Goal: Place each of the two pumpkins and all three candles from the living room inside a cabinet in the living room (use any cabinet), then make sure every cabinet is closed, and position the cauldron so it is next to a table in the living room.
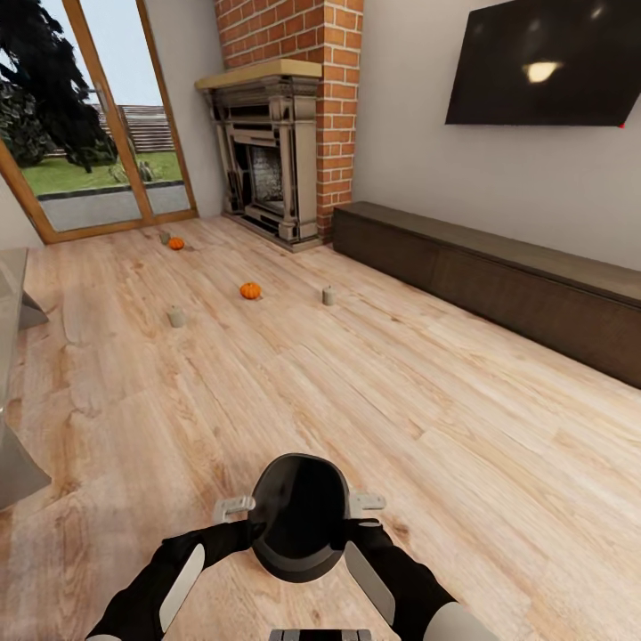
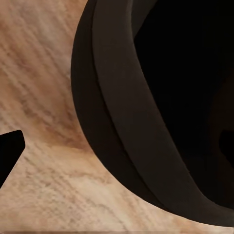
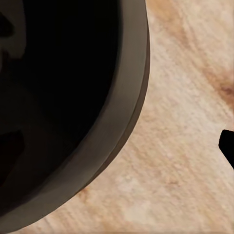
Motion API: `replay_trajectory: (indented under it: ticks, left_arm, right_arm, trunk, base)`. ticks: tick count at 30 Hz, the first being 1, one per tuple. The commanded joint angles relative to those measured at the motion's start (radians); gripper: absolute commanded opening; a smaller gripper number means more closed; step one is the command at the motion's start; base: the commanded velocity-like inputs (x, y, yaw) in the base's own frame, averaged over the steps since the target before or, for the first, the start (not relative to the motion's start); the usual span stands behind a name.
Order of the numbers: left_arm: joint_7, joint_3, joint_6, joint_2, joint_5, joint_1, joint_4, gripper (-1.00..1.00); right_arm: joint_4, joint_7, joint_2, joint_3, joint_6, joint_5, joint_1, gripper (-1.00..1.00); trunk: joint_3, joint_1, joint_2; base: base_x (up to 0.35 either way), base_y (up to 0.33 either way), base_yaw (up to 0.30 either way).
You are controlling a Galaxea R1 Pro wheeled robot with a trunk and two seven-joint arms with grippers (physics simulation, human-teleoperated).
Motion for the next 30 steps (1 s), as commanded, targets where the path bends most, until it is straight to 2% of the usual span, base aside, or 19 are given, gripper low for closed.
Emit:
replay_trajectory:
  ticks: [1,25,30]
  left_arm:
    - [0.0,-0.002,0.005,0.001,0.004,0.0,-0.001,1.0]
    - [-0.002,-0.004,0.005,0.001,0.003,0.0,-0.001,1.0]
    - [-0.002,-0.004,0.005,0.001,0.003,0.0,-0.001,1.0]
  right_arm:
    - [-0.001,-0.009,-0.001,0.005,0.002,-0.009,-0.001,1.0]
    - [0.001,-0.008,-0.001,0.005,0.002,-0.009,-0.001,1.0]
    - [0.018,-0.008,-0.001,0.005,-0.034,-0.008,-0.001,1.0]
  trunk:
    - [-0.001,0.0,0.0]
    - [-0.001,0.0,0.0]
    - [-0.009,0.001,-0.001]
  base:
    - [0.0,0.0,0.0]
    - [0.032,0.01,0.0]
    - [0.0,0.0,0.0]
